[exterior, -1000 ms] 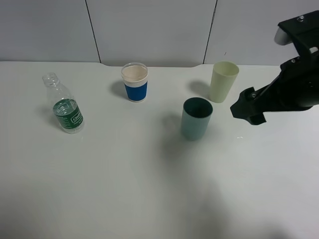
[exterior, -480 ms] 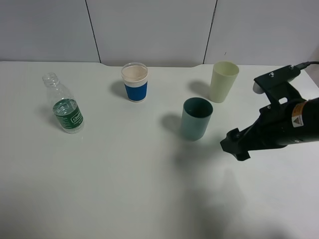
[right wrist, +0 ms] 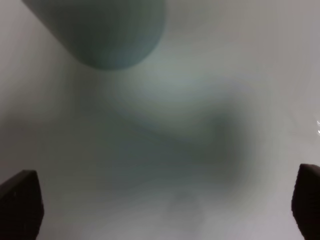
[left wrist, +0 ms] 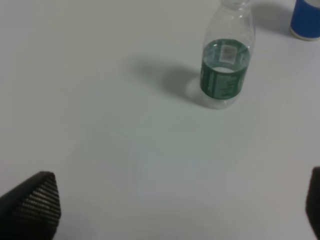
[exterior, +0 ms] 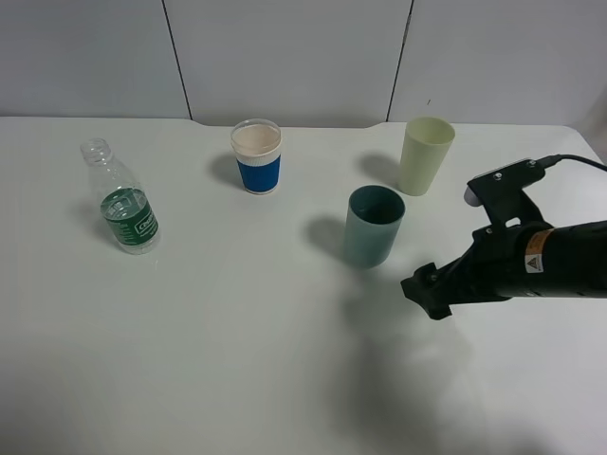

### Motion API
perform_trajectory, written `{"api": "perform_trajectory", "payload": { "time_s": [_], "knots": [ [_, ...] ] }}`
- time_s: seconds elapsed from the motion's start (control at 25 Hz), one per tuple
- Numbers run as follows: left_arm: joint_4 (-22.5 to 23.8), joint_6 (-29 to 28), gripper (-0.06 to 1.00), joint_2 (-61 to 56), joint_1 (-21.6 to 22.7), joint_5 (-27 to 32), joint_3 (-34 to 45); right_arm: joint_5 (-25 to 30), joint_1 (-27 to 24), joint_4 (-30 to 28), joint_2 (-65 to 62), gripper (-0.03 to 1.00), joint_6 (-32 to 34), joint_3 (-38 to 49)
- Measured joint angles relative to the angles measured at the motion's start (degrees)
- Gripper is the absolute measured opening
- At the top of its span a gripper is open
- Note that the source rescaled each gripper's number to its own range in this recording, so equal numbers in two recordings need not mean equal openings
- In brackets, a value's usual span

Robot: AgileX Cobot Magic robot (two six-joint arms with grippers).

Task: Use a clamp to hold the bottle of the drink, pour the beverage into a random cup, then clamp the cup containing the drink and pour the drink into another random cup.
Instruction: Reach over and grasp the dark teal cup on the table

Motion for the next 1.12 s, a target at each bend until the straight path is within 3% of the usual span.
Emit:
{"api": "perform_trajectory", "payload": {
  "time_s": [0.32, 0.48, 0.8, 1.12],
  "knots": [
    [0.00, 0.00, 1.00, 0.00, 0.00, 0.00, 0.00, -15.77, -0.32, -0.44, 12.10, 1.00, -5.61, 0.11],
    [0.00, 0.00, 1.00, 0.00, 0.00, 0.00, 0.00, -20.82, -0.32, 0.06, 15.61, 1.00, -9.43, 0.11],
    [0.00, 0.00, 1.00, 0.00, 0.00, 0.00, 0.00, -36.28, -0.32, 6.64, 21.77, 1.00, -22.46, 0.11],
    [0.00, 0.00, 1.00, 0.00, 0.00, 0.00, 0.00, -50.53, -0.32, 6.67, 27.57, 1.00, -25.08, 0.24]
  ]
}}
